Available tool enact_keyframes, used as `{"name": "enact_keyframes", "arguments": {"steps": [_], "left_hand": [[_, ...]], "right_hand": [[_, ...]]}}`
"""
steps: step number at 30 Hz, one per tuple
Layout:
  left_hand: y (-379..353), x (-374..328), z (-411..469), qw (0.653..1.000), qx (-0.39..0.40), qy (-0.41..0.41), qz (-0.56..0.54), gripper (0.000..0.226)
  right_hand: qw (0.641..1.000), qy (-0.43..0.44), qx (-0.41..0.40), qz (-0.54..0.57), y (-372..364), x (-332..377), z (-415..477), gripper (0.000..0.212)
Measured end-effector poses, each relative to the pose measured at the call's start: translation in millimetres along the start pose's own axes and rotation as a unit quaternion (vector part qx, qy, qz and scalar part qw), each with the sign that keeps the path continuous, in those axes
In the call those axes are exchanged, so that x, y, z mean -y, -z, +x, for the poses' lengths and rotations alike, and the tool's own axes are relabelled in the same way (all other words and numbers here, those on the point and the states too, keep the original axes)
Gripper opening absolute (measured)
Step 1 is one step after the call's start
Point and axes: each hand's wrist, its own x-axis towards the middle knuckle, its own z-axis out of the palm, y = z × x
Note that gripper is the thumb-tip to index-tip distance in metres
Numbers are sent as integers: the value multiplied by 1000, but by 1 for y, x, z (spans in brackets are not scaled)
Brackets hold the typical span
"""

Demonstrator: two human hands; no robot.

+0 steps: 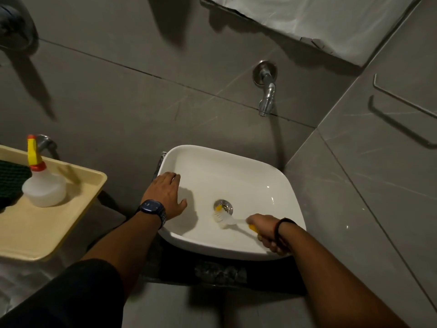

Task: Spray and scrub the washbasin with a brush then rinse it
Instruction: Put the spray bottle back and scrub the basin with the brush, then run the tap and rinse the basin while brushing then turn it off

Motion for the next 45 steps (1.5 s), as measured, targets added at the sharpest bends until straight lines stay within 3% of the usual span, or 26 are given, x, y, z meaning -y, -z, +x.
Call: {"name": "enact_keyframes", "arguments": {"steps": [3,6,10,13,17,22,26,35,37,41,45], "left_hand": [[1,0,-5,999,41,13,32,72],[11,-12,-7,995,82,47,19,66],[52,-54,23,983,-5,101,-156,48],[92,-95,70,945,-51,116,-303,40],[132,-144,134,879,-35,89,-467,37],[136,-161,180,837,29,51,-544,35],[118,-158,198,810,36,42,-583,33],[98,-151,223,678,155,40,-717,35],[100,-150,225,693,155,40,-703,33],[110,-141,216,769,92,30,-632,34],[126,-140,208,810,63,-7,-583,25]], "right_hand": [[997,7,67,-24,7,0,-6,48],[996,43,69,39,22,-8,-11,51],[976,85,64,192,58,-17,-14,56],[953,109,78,271,82,-19,-15,61],[929,135,112,327,102,-22,-11,61],[912,144,134,359,114,-22,-2,60],[908,140,138,370,118,-17,10,59],[891,132,166,402,112,-8,34,63],[888,131,177,404,109,-7,34,63],[885,138,185,404,107,-9,26,63],[892,146,183,388,109,-12,10,62]]}}
